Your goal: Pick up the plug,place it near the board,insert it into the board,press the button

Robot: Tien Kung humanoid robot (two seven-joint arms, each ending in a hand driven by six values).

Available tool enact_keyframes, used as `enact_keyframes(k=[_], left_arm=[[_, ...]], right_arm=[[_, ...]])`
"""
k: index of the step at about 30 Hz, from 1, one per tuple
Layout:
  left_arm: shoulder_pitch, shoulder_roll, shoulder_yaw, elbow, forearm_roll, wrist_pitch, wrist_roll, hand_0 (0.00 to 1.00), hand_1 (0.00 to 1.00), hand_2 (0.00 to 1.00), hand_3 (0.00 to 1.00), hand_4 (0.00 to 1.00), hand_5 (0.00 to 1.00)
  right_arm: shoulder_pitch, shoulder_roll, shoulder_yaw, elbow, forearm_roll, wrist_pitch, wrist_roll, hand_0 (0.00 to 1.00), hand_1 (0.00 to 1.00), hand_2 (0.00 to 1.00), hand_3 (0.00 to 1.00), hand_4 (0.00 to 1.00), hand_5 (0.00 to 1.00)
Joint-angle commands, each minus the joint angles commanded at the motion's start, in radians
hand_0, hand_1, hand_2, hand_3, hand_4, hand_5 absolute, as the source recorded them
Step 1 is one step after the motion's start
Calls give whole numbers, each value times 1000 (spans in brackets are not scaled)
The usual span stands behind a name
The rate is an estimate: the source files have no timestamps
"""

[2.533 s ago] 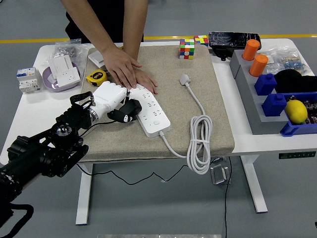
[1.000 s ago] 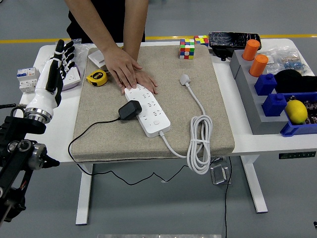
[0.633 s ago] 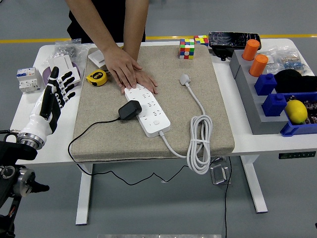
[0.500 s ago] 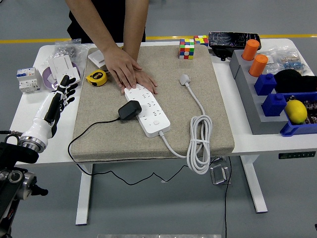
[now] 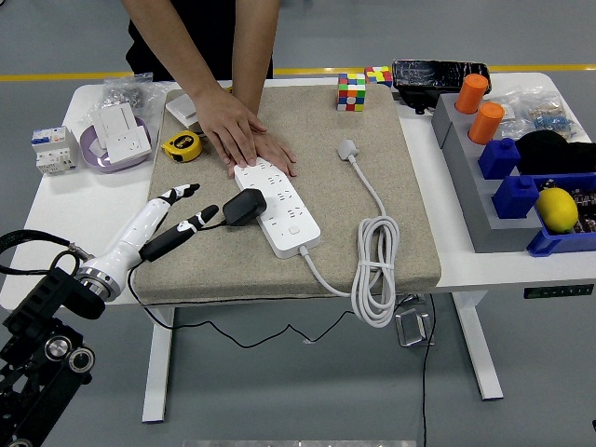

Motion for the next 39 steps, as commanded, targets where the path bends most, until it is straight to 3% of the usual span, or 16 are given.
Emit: enact_keyframes(k=[6,7,18,29,39], left_arm=[[-36,13,60,42,-25,-22,7,998,990,952,948,998,998],[-42,15,66,53,-29,-23,7,998,998,998,964,998,998],[-126,26,140,188,-50,-3,-14,998,998,998,981,998,998],[-183,21,196,244,-55,3,-22,998,998,998,985,998,998],[-217,17,201,294,-44,19,-37,998,998,998,981,998,998]], right_arm=[[4,1,2,1,-3,0,0,897,840,795,802,998,981],[4,1,2,1,-3,0,0,896,840,795,802,998,982],[4,2,-2,0,-1,2,-1,895,840,794,801,998,982],[6,1,-2,1,-3,2,-2,895,840,794,800,998,982],[4,-1,-10,1,-2,3,-3,895,840,794,798,998,981]])
